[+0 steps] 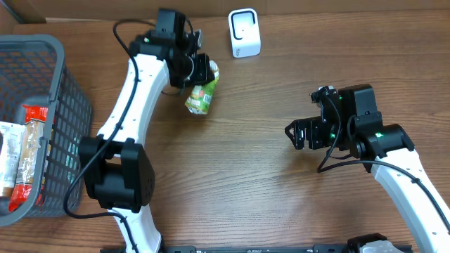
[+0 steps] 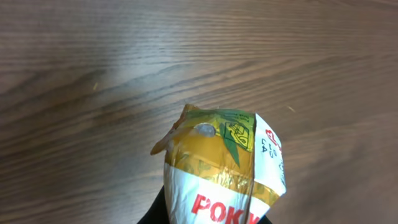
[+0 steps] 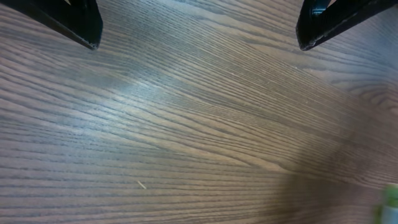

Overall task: Scan the item barcode
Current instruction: 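Carry the green snack pack out and drop it near the scanner, then reach the left gripper into the basket and grasp the teal tissue pack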

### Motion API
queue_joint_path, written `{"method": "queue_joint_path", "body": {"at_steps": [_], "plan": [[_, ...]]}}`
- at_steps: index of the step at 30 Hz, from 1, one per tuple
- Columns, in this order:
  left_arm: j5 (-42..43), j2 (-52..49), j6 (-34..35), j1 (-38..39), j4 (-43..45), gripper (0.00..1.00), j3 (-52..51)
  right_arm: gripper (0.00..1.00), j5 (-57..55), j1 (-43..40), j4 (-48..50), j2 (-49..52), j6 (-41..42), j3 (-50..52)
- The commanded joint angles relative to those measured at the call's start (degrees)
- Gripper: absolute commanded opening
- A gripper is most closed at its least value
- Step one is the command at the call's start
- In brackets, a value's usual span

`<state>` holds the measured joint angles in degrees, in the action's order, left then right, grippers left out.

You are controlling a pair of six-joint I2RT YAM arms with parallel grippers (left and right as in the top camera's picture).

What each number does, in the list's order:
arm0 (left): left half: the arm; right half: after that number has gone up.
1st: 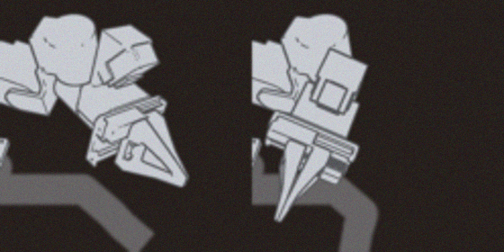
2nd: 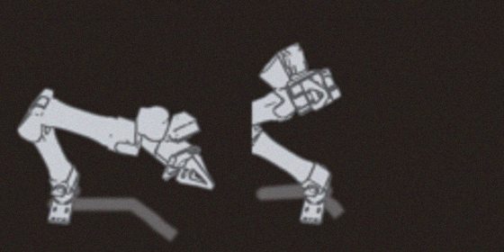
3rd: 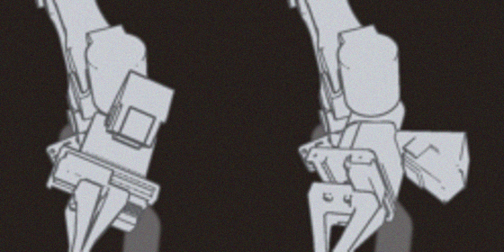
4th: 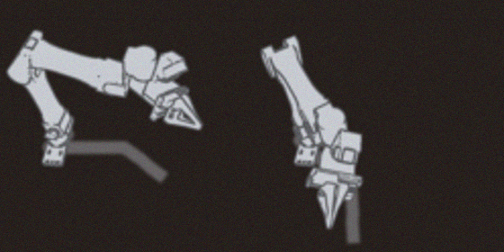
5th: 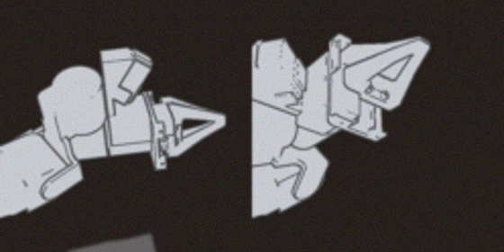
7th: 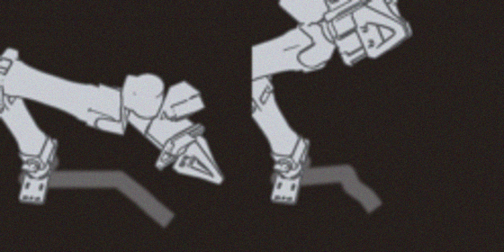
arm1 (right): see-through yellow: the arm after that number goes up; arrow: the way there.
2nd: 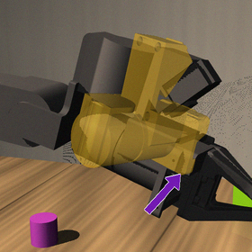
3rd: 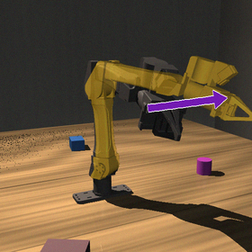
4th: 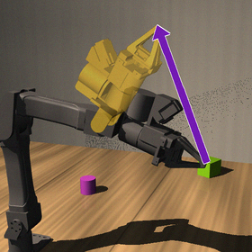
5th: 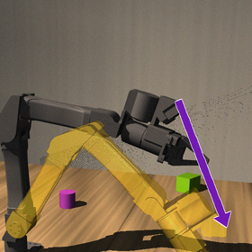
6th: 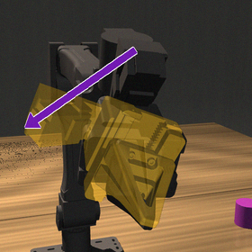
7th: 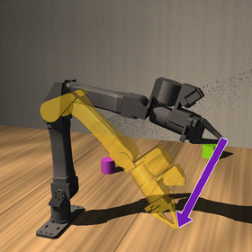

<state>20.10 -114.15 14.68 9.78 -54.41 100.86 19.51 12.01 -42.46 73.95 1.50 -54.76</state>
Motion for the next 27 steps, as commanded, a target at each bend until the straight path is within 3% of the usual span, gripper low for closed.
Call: {"method": "queue_joint_path", "body": {"at_steps": [1, 5, 6, 9, 16, 18, 22, 27], "plan": [[0.55, 1.01, 5.29, 0.13, 3.85, 0.18, -3.43, 1.0, 0.07, -0.13, 0.31, 0.02, -0.07, -1.55], [1.38, 1.01, 5.27, 0.72, 5.75, 0.31, -4.42, 1.0, 0.09, -0.13, 0.31, 0.02, -0.07, -1.55], [1.64, 1.03, 5.25, 0.79, 5.86, 0.41, -4.35, 1.0, 0.07, -0.13, 0.31, 0.02, -0.07, -1.55], [5.49, 1.03, 4.74, 0.74, 5.73, 0.59, -3.76, 1.0, 0.09, -0.13, 0.31, 0.02, -0.07, -1.55], [10.16, 4.66, 2.19, -1.97, -0.04, 0.81, 4.92, 1.0, 0.07, -0.13, 0.31, 0.02, -0.07, -1.55], [9.38, 7.34, 0.72, -3.28, -3.04, 0.97, 9.01, 1.0, 0.09, -0.13, 0.31, 0.02, -0.07, -1.55], [2.69, 13.97, -2.84, -7.19, -10.08, 1.0, 17.46, 1.0, 0.09, -0.13, 0.31, 0.02, -0.07, -1.55], [1.92, 22.75, -14.45, -15.43, -14.56, 1.0, 22.67, 1.0, 0.07, -0.13, 0.31, 0.02, -0.07, -1.55]]}}
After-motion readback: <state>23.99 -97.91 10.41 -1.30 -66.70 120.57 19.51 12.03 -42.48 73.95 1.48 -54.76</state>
